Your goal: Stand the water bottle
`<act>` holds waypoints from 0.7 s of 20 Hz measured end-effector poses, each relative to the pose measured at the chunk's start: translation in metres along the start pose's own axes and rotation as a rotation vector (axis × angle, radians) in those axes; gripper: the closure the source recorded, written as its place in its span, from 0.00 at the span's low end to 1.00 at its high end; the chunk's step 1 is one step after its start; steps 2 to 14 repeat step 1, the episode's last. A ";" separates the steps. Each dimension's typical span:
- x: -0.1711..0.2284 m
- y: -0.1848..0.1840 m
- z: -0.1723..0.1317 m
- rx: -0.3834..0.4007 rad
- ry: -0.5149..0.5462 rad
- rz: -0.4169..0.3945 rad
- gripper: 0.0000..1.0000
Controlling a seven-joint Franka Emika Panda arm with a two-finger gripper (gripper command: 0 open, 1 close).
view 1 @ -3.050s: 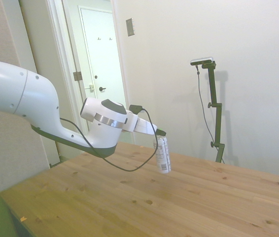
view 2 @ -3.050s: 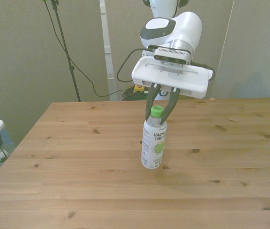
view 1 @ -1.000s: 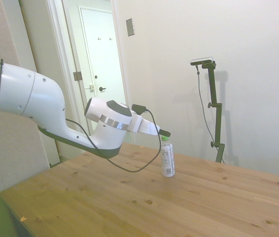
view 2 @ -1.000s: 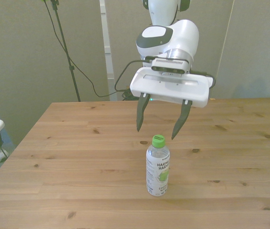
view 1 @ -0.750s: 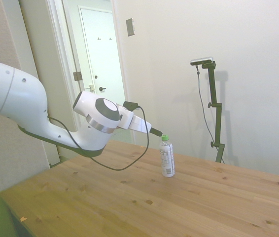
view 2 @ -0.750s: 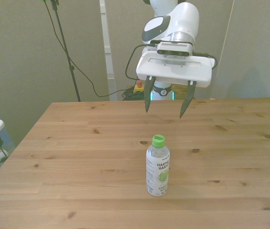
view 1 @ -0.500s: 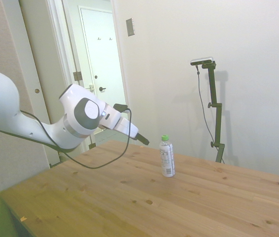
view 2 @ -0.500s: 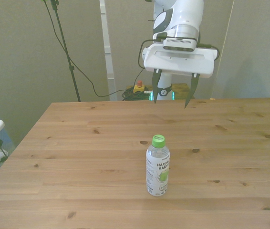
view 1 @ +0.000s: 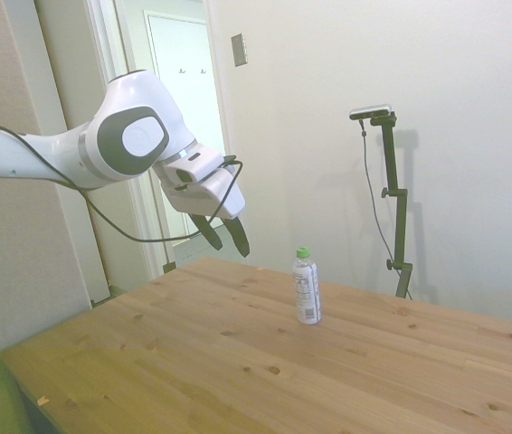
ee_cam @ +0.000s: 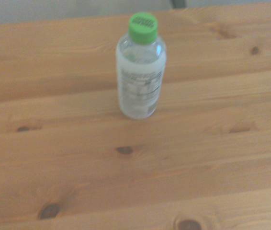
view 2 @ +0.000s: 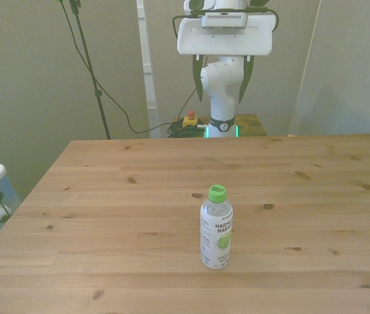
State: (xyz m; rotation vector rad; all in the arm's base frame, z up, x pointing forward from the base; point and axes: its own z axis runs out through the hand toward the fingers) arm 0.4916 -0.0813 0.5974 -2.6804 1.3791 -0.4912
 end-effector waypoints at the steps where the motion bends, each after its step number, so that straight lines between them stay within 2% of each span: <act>1: 0.000 -0.003 0.005 -0.019 -0.015 -0.014 0.00; 14: 0.000 -0.003 0.005 -0.019 -0.015 -0.014 0.00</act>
